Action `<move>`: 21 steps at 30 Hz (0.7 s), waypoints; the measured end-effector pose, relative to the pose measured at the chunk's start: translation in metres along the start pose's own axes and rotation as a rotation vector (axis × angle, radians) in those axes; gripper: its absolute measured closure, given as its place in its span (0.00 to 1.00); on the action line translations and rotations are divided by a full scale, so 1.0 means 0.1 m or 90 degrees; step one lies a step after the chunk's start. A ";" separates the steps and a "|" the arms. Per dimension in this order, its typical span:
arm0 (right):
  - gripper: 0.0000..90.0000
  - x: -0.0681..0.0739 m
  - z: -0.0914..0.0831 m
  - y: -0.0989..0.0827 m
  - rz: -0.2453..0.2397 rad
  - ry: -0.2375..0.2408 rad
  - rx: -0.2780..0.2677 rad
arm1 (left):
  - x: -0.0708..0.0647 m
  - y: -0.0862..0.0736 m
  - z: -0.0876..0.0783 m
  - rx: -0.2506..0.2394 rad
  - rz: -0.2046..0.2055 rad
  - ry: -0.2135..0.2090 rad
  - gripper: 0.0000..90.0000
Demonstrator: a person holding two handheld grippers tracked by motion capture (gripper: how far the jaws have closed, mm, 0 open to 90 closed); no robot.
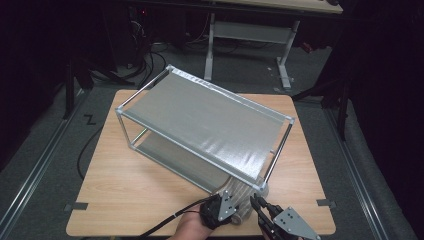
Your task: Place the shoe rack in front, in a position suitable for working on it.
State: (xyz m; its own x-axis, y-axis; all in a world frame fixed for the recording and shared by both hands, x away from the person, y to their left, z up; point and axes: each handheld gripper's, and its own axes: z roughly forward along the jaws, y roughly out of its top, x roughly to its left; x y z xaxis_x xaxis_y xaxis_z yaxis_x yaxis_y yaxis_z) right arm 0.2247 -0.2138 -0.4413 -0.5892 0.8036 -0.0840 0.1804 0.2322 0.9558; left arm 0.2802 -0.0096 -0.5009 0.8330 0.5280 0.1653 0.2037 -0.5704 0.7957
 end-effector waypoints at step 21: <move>0.89 -0.03 -0.01 0.00 0.001 0.004 0.000 | 0.63 -0.22 -0.11 0.019 -0.090 0.085 0.79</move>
State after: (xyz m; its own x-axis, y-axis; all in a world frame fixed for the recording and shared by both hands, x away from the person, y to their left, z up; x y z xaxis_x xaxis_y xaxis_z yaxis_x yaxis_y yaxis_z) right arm 0.2256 -0.2163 -0.4414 -0.5939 0.8005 -0.0800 0.1819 0.2305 0.9559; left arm 0.3225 0.0434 -0.5011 0.7204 0.6812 0.1304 0.3306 -0.5025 0.7989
